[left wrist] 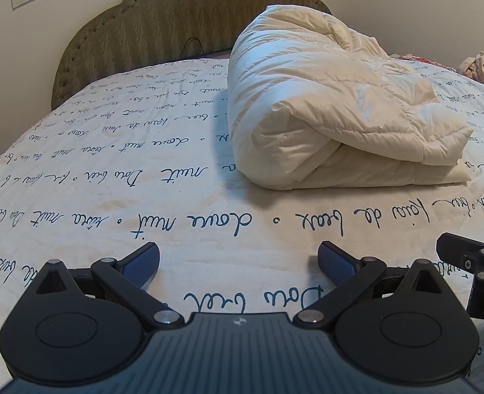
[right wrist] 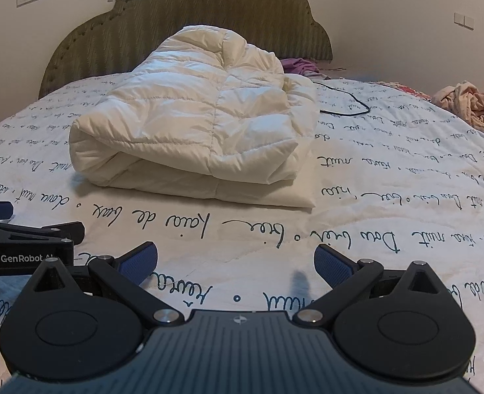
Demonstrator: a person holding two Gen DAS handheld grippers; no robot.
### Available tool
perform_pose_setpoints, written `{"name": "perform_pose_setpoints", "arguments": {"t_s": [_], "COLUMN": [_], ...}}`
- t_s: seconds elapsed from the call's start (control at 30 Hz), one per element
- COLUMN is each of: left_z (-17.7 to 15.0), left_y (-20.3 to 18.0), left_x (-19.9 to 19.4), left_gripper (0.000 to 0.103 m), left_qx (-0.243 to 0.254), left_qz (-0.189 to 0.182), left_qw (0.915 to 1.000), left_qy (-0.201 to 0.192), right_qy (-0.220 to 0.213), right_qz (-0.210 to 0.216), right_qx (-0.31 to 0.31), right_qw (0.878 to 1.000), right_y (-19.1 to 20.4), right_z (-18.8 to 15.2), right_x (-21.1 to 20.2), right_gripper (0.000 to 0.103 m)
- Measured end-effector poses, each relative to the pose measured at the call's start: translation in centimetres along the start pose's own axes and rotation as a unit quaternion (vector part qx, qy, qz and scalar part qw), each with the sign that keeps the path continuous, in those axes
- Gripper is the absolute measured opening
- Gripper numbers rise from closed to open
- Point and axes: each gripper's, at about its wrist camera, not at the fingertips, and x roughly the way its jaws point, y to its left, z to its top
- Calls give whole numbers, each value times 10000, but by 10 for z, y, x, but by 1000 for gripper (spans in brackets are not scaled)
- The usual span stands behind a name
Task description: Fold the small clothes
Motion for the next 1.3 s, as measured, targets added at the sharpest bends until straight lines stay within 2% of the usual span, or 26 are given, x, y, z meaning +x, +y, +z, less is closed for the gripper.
{"name": "perform_pose_setpoints", "arguments": {"t_s": [1.3], "left_z": [0], "left_y": [-3], "left_x": [0], "left_gripper": [103], "left_qx": [85], "left_qz": [2], "left_qw": [10000], "left_qy": [-21], "right_qy": [-2], "right_qz": [46], "right_qx": [22], "right_qw": [10000], "right_y": [3], "right_z": [0], "right_x": [0], "right_gripper": [103]}}
